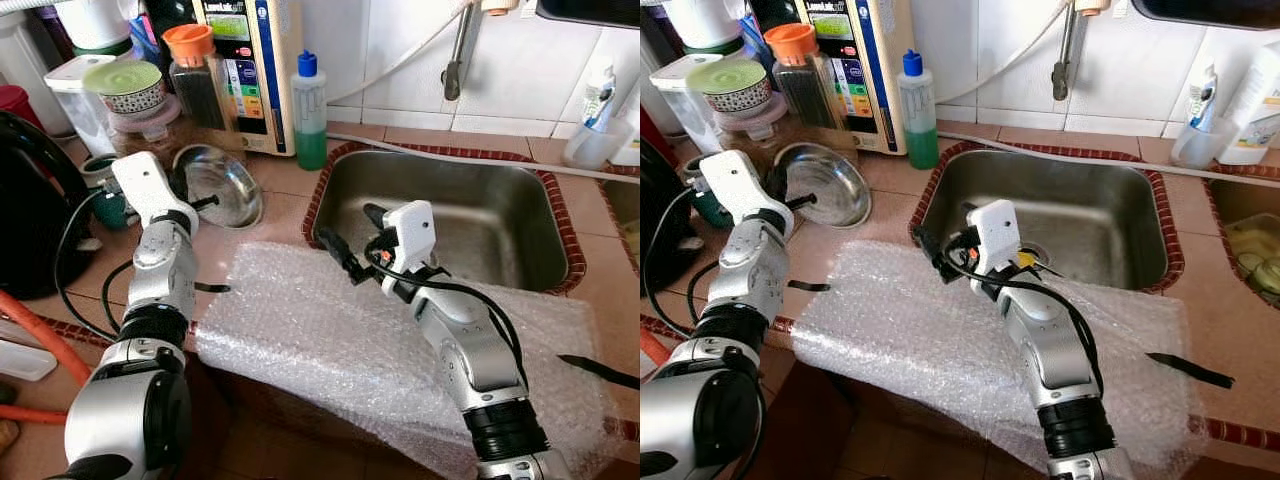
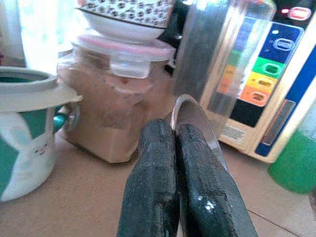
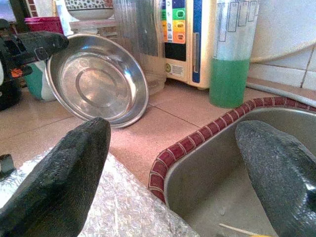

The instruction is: Kitchen organization

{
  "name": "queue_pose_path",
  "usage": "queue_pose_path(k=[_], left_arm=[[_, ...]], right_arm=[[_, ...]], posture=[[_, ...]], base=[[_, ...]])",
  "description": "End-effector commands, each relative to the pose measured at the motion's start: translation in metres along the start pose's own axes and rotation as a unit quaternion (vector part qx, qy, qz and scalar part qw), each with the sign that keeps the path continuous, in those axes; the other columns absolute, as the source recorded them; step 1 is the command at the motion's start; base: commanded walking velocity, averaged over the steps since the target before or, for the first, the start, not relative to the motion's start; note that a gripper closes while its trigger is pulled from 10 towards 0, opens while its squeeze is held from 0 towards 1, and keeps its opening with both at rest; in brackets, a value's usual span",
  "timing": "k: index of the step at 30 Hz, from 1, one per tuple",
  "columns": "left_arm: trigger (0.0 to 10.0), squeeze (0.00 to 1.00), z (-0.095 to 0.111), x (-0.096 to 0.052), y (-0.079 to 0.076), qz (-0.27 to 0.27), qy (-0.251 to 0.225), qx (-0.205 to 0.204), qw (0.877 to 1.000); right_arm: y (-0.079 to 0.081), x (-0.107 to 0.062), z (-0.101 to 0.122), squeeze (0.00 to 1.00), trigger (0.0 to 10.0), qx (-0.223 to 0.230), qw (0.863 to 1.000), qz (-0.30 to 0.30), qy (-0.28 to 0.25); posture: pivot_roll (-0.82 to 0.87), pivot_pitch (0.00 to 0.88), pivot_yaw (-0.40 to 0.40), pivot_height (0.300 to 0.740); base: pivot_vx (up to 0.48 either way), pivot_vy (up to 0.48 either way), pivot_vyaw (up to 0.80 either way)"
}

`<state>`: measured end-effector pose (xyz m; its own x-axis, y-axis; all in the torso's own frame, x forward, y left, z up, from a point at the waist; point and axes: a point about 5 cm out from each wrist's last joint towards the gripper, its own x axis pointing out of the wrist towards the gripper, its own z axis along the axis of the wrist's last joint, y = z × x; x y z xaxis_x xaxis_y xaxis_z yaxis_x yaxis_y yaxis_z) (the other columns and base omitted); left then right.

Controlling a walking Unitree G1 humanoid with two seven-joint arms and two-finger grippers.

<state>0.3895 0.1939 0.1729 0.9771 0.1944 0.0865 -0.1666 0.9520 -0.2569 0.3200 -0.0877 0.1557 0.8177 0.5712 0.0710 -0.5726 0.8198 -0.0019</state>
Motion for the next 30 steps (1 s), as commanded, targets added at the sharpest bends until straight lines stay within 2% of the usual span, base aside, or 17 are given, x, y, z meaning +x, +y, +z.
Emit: queue_pose_path(k=[1, 6, 7, 11, 13, 15, 18, 19, 21, 23, 24, 25, 26, 27, 28, 30], left_arm=[[0.0, 0.00, -0.003, -0.002, 0.000, -0.010, 0.002, 0.017, 1.000], [0.0, 0.00, -0.007, -0.004, 0.002, -0.011, 0.011, 0.046, 0.999], [0.0, 0.00, -0.016, -0.006, 0.007, 0.001, 0.036, 0.060, 0.998], [0.0, 0.00, -0.024, -0.009, 0.012, 0.010, 0.059, 0.070, 0.996], [0.0, 0.00, -0.027, -0.010, 0.013, 0.013, 0.064, 0.070, 0.995], [0.0, 0.00, -0.041, -0.016, 0.023, 0.034, 0.098, 0.059, 0.993], [0.0, 0.00, -0.047, -0.019, 0.027, 0.043, 0.110, 0.054, 0.992], [0.5, 0.00, -0.055, -0.023, 0.034, 0.060, 0.131, 0.049, 0.988], [0.8, 0.00, -0.058, -0.025, 0.036, 0.065, 0.140, 0.047, 0.987], [2.5, 0.00, -0.061, -0.026, 0.037, 0.064, 0.148, 0.047, 0.986], [2.9, 0.00, -0.062, -0.027, 0.036, 0.064, 0.152, 0.045, 0.985], [8.2, 0.00, -0.063, -0.027, 0.036, 0.064, 0.155, 0.041, 0.985], [10.0, 0.01, -0.064, -0.027, 0.034, 0.061, 0.157, 0.035, 0.985], [10.0, 0.24, -0.064, -0.027, 0.034, 0.059, 0.157, 0.032, 0.985], [10.0, 0.96, -0.065, -0.028, 0.032, 0.059, 0.158, 0.028, 0.985], [10.0, 1.00, -0.065, -0.028, 0.031, 0.057, 0.159, 0.021, 0.985]], right_arm=[[0.000, 0.003, 0.006, 0.00, 10.0, -0.002, 1.000, -0.001, -0.010], [-0.001, 0.003, 0.006, 0.00, 10.0, -0.003, 1.000, -0.002, -0.011], [-0.003, 0.003, 0.006, 0.00, 10.0, -0.001, 1.000, -0.006, -0.011], [-0.004, 0.004, 0.006, 0.00, 10.0, -0.001, 1.000, -0.009, -0.011], [-0.004, 0.004, 0.005, 0.00, 10.0, -0.001, 1.000, -0.009, -0.011], [-0.003, 0.004, 0.004, 0.00, 10.0, -0.001, 1.000, -0.009, -0.009], [-0.004, 0.003, 0.004, 0.00, 10.0, -0.001, 1.000, -0.009, -0.008], [-0.005, 0.003, 0.004, 0.00, 10.0, -0.001, 1.000, -0.010, -0.007], [-0.005, 0.003, 0.004, 0.00, 10.0, -0.002, 1.000, -0.010, -0.006], [-0.006, 0.003, 0.004, 0.00, 10.0, -0.002, 1.000, -0.011, -0.006], [-0.006, 0.003, 0.004, 0.00, 10.0, -0.002, 1.000, -0.011, -0.006], [-0.006, 0.003, 0.004, 0.00, 10.0, -0.002, 1.000, -0.011, -0.006], [-0.006, 0.003, 0.004, 0.00, 10.0, -0.002, 1.000, -0.011, -0.006], [-0.005, 0.003, 0.004, 0.00, 10.0, -0.002, 1.000, -0.011, -0.006], [-0.005, 0.003, 0.004, 0.00, 10.0, -0.002, 1.000, -0.010, -0.006], [-0.005, 0.003, 0.004, 0.00, 10.0, -0.002, 1.000, -0.010, -0.006]], posture=[[0.06, 0.000, 0.073, 0.740], [0.07, 0.000, 0.073, 0.740], [0.07, 0.000, 0.072, 0.740], [0.07, 0.000, 0.072, 0.740], [0.07, 0.000, 0.071, 0.740], [0.06, 0.000, 0.067, 0.740], [0.06, 0.000, 0.067, 0.740], [0.06, 0.000, 0.067, 0.740], [0.06, 0.000, 0.067, 0.740], [0.06, 0.000, 0.065, 0.740], [0.06, 0.000, 0.065, 0.740], [0.06, 0.000, 0.065, 0.740], [0.06, 0.000, 0.065, 0.740], [0.06, 0.000, 0.065, 0.740], [0.06, 0.000, 0.065, 0.740], [0.06, 0.000, 0.065, 0.740]], base=[[0.000, 0.000, 0.00], [0.000, 0.000, 0.00], [0.000, 0.000, 0.00], [0.000, 0.000, 0.00], [0.000, 0.000, 0.00], [0.000, 0.000, 0.00], [0.000, 0.000, 0.00], [0.000, 0.000, 0.00], [0.000, 0.000, 0.00], [0.000, 0.000, 0.00], [0.000, 0.000, 0.00], [0.000, 0.000, 0.00], [0.000, 0.000, 0.00], [0.000, 0.000, 0.00], [0.000, 0.000, 0.00], [0.000, 0.000, 0.00]])
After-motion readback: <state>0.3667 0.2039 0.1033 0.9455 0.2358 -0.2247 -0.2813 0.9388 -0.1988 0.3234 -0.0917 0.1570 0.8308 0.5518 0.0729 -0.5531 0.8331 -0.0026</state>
